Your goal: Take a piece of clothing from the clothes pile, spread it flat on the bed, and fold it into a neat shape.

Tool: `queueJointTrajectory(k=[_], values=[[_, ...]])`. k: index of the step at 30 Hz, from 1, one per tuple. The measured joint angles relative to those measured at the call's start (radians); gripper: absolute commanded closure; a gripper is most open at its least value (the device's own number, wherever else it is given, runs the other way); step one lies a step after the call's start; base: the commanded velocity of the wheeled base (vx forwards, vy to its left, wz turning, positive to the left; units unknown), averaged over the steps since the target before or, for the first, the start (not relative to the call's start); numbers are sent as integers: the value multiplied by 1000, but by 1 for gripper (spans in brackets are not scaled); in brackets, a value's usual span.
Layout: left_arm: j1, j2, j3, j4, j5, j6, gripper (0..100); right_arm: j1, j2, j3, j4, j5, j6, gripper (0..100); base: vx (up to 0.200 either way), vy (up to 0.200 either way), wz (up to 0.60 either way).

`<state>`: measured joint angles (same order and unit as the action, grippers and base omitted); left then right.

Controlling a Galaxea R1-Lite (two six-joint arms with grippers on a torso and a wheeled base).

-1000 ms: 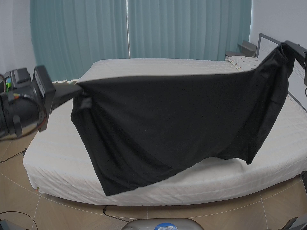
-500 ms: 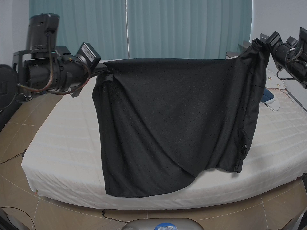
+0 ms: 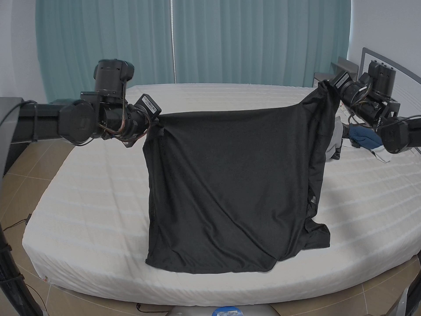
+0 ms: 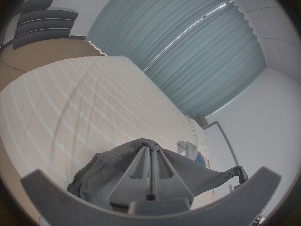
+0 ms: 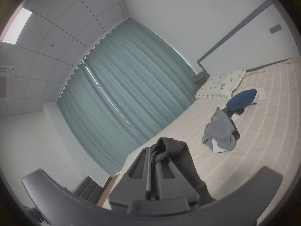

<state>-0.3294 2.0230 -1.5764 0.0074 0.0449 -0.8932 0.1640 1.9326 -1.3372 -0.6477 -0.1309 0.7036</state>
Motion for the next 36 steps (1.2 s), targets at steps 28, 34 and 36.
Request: queueJointTrajectory(k=[28, 34, 36], values=[[37, 494, -327, 98, 1, -14, 0, -44, 513, -118, -60, 9, 28, 0, 0, 0, 0], [59, 491, -306, 153, -9, -31, 0, -89, 516, -67, -25, 39, 39, 0, 0, 0, 0], [61, 473, -277, 155, -27, -33, 0, -97, 503, -26, -20, 64, 49, 0, 0, 0, 0]])
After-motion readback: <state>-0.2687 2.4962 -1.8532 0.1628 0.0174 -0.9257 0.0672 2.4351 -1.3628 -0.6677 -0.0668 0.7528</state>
